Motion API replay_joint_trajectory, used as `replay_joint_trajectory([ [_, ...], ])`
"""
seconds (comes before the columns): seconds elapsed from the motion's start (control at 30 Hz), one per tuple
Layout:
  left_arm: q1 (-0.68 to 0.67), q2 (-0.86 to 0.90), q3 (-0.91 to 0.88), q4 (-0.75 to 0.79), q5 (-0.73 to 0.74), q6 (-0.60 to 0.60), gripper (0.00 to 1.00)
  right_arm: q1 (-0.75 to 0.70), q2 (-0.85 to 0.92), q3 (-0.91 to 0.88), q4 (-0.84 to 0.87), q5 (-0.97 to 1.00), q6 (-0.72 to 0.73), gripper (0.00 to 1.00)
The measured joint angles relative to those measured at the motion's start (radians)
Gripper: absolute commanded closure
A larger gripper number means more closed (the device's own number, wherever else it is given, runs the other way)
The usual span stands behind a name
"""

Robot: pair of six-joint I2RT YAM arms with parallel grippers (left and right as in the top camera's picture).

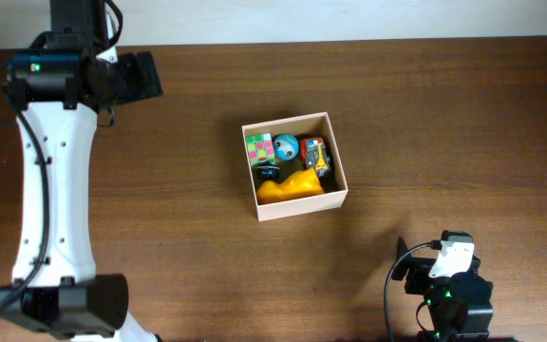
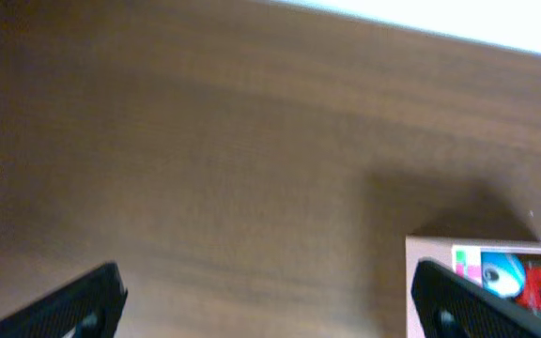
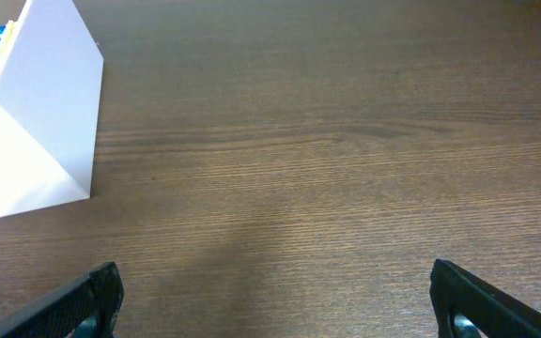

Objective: Pack container

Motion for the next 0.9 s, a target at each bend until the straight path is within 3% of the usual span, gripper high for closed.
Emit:
replay_joint_trajectory([
  [0.27,0.000,-0.260,-0.146,0.201,0.008,0.185,0.01,0.000,0.000,0.000,0.000,0.000,0.000,0.01],
  [0.53,0.059,-0.623,-0.619,0.458,0.022,0.251,0.01,0.000,0.000,-0.001,0.000,-0.003,0.000,0.01],
  [0.9,0.060,-1.024,-1.157,0.489,0.037,0.263,0.01,0.000,0.000,-0.001,0.000,-0.003,0.000,0.01],
])
